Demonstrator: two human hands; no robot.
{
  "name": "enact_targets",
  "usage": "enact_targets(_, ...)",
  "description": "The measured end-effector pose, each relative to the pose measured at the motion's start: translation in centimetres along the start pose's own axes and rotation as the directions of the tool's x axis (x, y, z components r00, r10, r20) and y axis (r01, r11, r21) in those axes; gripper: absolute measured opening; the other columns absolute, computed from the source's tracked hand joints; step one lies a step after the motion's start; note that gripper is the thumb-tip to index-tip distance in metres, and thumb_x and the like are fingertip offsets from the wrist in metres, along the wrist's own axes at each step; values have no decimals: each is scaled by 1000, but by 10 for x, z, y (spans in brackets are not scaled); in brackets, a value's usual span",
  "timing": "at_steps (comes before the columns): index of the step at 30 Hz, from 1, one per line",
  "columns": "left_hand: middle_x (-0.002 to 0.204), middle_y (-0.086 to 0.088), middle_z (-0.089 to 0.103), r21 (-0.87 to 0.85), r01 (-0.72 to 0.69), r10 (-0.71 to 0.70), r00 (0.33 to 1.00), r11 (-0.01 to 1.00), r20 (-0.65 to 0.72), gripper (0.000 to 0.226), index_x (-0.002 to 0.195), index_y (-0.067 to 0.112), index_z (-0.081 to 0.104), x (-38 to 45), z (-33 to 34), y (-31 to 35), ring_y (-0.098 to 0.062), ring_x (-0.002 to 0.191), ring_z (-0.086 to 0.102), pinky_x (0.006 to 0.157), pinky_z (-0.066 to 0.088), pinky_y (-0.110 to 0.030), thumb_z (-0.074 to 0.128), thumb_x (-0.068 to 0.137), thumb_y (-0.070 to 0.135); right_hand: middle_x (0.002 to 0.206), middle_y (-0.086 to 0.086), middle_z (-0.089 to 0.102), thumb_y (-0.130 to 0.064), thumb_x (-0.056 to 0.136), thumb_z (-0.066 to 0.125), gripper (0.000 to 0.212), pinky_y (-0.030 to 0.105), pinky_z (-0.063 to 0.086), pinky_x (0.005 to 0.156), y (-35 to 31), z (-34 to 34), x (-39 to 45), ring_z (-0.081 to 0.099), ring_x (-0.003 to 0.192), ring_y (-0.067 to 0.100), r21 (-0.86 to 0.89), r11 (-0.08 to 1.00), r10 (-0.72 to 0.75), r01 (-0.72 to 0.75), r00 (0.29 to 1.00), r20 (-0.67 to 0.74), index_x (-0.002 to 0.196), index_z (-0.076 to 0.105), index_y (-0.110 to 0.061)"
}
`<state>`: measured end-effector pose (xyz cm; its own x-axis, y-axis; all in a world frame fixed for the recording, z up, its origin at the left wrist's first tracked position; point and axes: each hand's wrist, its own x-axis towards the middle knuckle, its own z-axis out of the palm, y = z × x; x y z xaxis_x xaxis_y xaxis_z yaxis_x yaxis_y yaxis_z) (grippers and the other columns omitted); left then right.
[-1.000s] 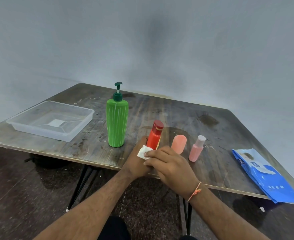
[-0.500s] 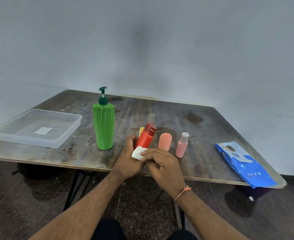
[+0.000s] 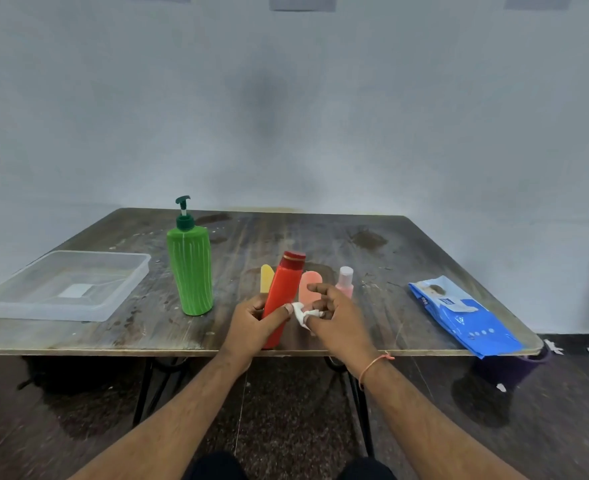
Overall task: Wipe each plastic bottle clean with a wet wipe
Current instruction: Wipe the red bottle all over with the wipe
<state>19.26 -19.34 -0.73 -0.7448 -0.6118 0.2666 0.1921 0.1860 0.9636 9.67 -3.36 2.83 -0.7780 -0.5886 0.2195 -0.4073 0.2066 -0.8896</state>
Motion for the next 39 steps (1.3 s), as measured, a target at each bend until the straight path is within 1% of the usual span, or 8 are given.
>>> enact_targets(7, 108, 3, 81, 23, 14, -17, 989, 1000, 148, 33, 117, 22, 76, -8, 35, 18, -19, 104, 76, 94, 61, -38, 85, 85, 25, 86, -10, 73, -4, 88, 78, 47, 21, 60, 70, 8, -56, -11, 68, 71, -4, 42, 998, 47, -49, 998, 44, 127, 73, -30)
enact_targets(13, 111, 4, 80, 92, -62, 46, 984, 994, 174, 52, 122, 23, 74, 2, 78, 26, -19, 105, 75, 93, 61, -39, 93, 76, 39, 88, -4, 73, -9, 91, 77, 42, 11, 49, 64, 24, -103, -23, 60, 66, -6, -34, 999, 33, -31, 998, 57, 125, 75, -33)
enact_targets(16, 102, 7, 81, 156, -82, 59, 987, 984, 149, 52, 112, 24, 78, 11, 103, 29, -15, 94, 76, 89, 63, -43, 96, 68, 46, 84, -5, 67, -8, 92, 73, 52, 16, 48, 67, 34, -121, -25, 59, 69, -2, -107, 993, 47, -44, 998, 28, 135, 69, -38)
enact_targets(21, 99, 15, 79, 237, -117, 91, 989, 964, 118, 55, 116, 25, 77, 19, 147, 40, -2, 89, 74, 81, 62, -26, 99, 68, 37, 100, -7, 76, -10, 93, 73, 61, 29, 62, 80, 54, -144, -18, 73, 91, 14, -117, 988, 92, -96, 995, -45, 147, 62, -35)
enact_targets(26, 104, 17, 80, 296, -96, 71, 993, 950, 94, 54, 122, 28, 76, 27, 177, 43, 5, 90, 74, 87, 63, -28, 93, 73, 41, 103, -10, 75, -10, 94, 71, 65, 28, 62, 72, 68, -158, -2, 73, 90, 17, -108, 987, 107, -119, 988, -109, 152, 56, -36)
enact_targets(28, 107, 16, 80, 326, -93, 64, 993, 941, 97, 47, 122, 27, 77, 30, 184, 45, 14, 86, 70, 83, 59, -17, 91, 78, 36, 105, -10, 75, -11, 95, 70, 66, 21, 55, 70, 72, -161, 5, 71, 92, 14, -115, 984, 120, -133, 987, -110, 155, 53, -34)
enact_targets(31, 107, 15, 78, 353, -75, 43, 994, 933, 100, 37, 121, 21, 78, 36, 189, 46, 26, 75, 61, 68, 46, 2, 87, 85, 24, 106, -12, 75, -15, 92, 71, 72, 36, 64, 83, 79, -159, 16, 72, 96, 15, -109, 983, 140, -150, 985, -98, 157, 51, -37)
enact_targets(39, 111, 11, 80, 450, -94, 43, 991, 888, 124, 36, 124, 24, 76, 50, 193, 44, 14, 88, 68, 74, 46, 0, 82, 89, 24, 111, -4, 73, -7, 91, 73, 74, 41, 68, 78, 99, -153, 35, 72, 103, 19, 3, 986, 168, -169, 983, -76, 158, 50, -29)
